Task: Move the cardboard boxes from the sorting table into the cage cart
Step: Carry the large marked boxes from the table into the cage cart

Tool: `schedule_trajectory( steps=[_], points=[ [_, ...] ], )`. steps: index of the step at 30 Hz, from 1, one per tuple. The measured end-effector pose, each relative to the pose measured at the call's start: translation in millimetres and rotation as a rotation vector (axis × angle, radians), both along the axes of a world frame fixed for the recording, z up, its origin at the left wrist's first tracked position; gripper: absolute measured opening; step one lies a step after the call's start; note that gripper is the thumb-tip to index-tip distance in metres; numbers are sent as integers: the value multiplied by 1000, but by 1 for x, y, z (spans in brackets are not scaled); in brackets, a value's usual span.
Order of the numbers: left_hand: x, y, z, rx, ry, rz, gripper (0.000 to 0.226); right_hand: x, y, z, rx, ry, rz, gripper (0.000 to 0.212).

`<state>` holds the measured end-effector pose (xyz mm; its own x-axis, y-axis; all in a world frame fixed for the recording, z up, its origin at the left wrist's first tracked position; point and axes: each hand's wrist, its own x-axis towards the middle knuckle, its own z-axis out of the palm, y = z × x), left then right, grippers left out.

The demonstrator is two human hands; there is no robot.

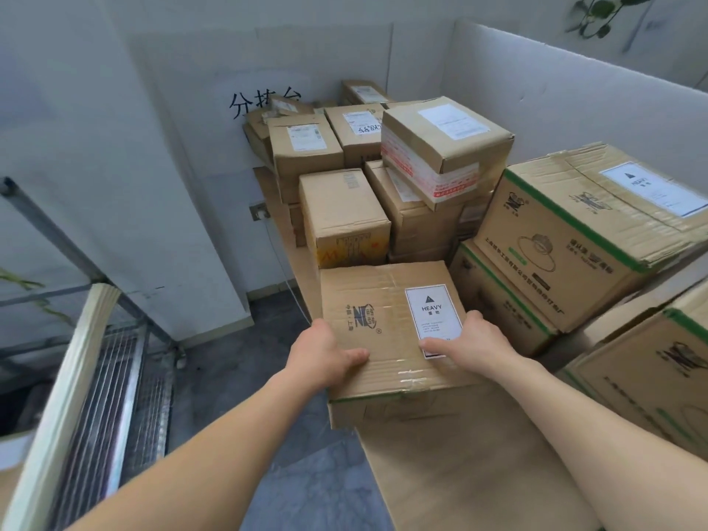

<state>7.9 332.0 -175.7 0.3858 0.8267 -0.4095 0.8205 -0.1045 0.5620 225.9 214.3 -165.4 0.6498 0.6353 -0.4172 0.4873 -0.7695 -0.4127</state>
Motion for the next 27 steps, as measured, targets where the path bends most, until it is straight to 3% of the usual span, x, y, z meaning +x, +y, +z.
schedule_trajectory(
  steps=[8, 14, 27],
  points=[
    [-64, 13, -4, -41, -11, 50, 66, -60, 14, 0, -3, 24, 27, 93],
    [-144, 38, 7, 7, 45, 120, 75, -137, 45, 3, 35, 60, 69, 89],
    [-350, 104, 72, 163, -89, 457, 74, -316, 182, 66, 184, -25, 398, 88]
  ],
)
